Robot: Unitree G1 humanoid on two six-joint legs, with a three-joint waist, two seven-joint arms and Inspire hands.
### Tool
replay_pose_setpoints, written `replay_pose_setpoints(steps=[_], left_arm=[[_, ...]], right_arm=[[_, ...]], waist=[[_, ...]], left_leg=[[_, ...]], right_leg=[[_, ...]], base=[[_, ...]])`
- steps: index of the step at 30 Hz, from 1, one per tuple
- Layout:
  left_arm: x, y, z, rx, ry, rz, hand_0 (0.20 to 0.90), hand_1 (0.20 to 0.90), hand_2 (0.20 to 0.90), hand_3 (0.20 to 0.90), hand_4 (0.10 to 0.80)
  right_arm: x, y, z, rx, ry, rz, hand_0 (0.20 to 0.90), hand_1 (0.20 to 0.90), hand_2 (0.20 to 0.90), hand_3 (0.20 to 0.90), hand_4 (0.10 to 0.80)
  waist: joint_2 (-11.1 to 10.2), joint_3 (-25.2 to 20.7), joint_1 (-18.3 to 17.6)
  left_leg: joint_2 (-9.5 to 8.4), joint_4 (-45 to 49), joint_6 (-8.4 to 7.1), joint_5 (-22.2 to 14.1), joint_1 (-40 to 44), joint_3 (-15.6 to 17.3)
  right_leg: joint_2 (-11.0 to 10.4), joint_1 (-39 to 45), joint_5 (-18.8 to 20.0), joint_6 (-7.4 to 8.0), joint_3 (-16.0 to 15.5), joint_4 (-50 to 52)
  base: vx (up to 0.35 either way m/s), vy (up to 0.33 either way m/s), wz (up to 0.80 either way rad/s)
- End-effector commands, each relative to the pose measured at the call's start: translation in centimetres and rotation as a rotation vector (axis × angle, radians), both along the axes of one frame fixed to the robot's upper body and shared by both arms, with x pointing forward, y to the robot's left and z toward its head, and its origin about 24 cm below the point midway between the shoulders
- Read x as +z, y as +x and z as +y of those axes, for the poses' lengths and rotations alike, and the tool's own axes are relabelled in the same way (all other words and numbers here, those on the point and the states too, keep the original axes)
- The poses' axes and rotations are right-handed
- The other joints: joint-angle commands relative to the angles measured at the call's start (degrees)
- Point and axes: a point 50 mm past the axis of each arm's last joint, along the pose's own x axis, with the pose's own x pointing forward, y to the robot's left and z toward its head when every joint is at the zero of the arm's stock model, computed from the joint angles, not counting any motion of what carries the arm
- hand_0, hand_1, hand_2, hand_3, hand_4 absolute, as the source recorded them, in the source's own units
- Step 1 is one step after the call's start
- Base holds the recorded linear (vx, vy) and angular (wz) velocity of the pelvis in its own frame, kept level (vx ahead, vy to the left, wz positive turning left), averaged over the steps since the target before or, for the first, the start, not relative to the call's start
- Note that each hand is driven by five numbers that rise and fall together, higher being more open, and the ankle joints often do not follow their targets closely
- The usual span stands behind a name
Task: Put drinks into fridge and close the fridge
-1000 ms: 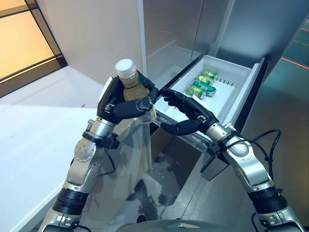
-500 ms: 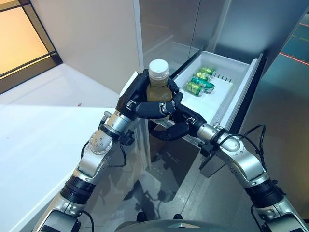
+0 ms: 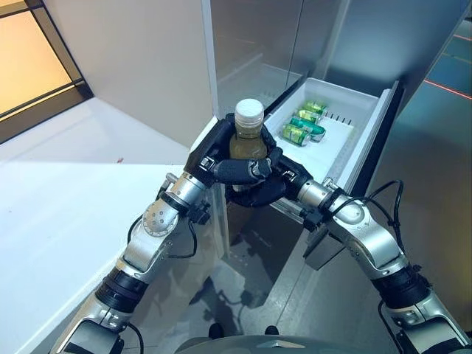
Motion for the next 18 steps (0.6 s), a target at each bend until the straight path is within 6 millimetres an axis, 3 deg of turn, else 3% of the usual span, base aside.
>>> replay_pose_setpoints(steps=[1,10,11,12,18], left_arm=[[5.4,-0.1,-1.8,-0.086,-0.125,-0.256,0.300,0.300,0.300,0.200,0.100],[5.9,-0.4,-1.7,-0.073,-0.154,-0.312,0.300,0.300,0.300,0.200,0.100],[6.1,-0.5,-1.6,-0.072,-0.164,-0.325,0.300,0.300,0.300,0.200,0.100],[6.2,-0.6,-1.5,-0.071,-0.168,-0.337,0.300,0.300,0.300,0.200,0.100],[7.1,-1.4,-1.7,-0.044,-0.142,-0.462,0.300,0.300,0.300,0.200,0.100]], right_arm=[[8.5,-1.2,2.3,0.128,0.259,-0.332,0.900,0.900,0.900,0.900,0.800],[6.3,-0.5,2.4,0.128,0.271,-0.127,0.900,0.900,0.900,0.900,0.800],[5.9,-0.5,2.4,0.134,0.263,-0.101,0.813,0.813,0.813,0.798,0.698],[5.6,-0.4,2.5,0.133,0.260,-0.085,0.300,0.300,0.300,0.200,0.100],[5.3,-0.1,2.3,0.114,0.233,-0.081,0.300,0.300,0.300,0.200,0.100]], waist=[[-1.10,-5.70,-0.13],[-1.31,-5.75,-0.20],[-1.34,-5.85,-0.20],[-1.41,-5.90,-0.19],[-1.59,-6.07,-0.31]], left_leg=[[0.53,0.10,-0.24,-5.52,1.79,3.94],[0.58,0.10,-0.35,-5.24,1.55,3.30],[0.59,0.10,-0.37,-5.21,1.52,3.23],[0.61,0.10,-0.37,-5.19,1.52,3.16],[0.64,0.10,-0.38,-4.76,1.18,3.01]], right_leg=[[-0.41,0.53,0.10,2.22,-0.24,0.53],[-0.28,0.62,0.05,2.09,-0.35,0.53],[-0.28,0.61,0.03,2.08,-0.39,0.55],[-0.27,0.61,0.02,2.05,-0.40,0.59],[-0.21,0.37,0.40,1.89,-0.44,0.54]], base=[[0.000,0.000,0.00],[0.003,0.000,0.00],[0.000,0.000,0.00],[0.000,0.000,0.00],[0.000,0.000,0.00]])
